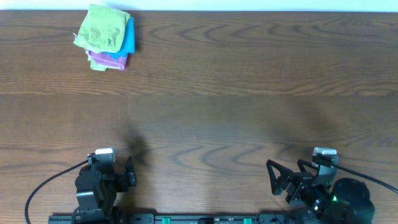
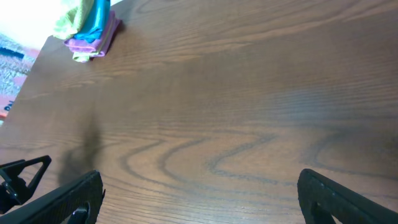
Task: Fold the cloth
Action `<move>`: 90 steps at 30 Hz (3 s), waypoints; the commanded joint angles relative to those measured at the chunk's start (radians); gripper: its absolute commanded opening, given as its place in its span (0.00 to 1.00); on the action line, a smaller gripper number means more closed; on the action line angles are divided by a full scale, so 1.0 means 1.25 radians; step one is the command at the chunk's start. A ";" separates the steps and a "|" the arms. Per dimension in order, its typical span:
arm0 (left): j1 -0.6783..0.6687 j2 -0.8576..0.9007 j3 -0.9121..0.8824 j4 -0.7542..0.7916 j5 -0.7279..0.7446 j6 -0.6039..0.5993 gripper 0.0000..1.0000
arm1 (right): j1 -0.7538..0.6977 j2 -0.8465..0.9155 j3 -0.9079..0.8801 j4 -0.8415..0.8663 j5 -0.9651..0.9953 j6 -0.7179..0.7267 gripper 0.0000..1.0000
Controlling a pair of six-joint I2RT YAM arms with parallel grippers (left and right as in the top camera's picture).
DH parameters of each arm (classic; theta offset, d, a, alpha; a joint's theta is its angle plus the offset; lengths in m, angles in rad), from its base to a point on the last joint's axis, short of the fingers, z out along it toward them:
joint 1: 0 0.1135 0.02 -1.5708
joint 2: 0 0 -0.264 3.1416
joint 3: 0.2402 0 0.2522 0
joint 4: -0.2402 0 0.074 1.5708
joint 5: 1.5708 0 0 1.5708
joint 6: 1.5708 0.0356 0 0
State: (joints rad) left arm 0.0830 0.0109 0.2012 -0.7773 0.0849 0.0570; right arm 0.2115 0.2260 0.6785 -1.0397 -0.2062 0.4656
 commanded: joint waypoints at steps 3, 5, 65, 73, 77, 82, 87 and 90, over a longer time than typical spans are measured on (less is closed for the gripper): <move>-0.004 -0.006 -0.019 -0.021 -0.014 0.014 0.95 | -0.007 -0.003 0.002 -0.001 -0.001 0.010 0.99; -0.004 -0.006 -0.019 -0.021 -0.014 0.015 0.95 | -0.007 -0.003 0.002 -0.001 -0.001 0.010 0.99; -0.004 -0.006 -0.019 -0.021 -0.014 0.014 0.95 | -0.181 -0.157 -0.392 0.162 0.150 -0.359 0.99; -0.004 -0.006 -0.019 -0.021 -0.014 0.015 0.95 | -0.181 -0.157 -0.392 0.162 0.150 -0.359 0.99; -0.004 -0.006 -0.019 -0.021 -0.014 0.015 0.95 | -0.181 -0.157 -0.392 0.162 0.150 -0.359 0.99; -0.004 -0.006 -0.019 -0.021 -0.014 0.015 0.95 | -0.181 -0.157 -0.392 0.162 0.150 -0.359 0.99; -0.004 -0.006 -0.019 -0.021 -0.014 0.014 0.95 | -0.181 -0.157 -0.392 0.162 0.150 -0.359 0.99; -0.004 -0.006 -0.019 -0.021 -0.014 0.015 0.95 | -0.181 -0.157 -0.392 0.162 0.150 -0.359 0.99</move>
State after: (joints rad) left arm 0.0830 0.0109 0.2012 -0.7773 0.0776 0.0574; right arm -0.0071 0.0406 0.2008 -0.8387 -0.0254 0.0360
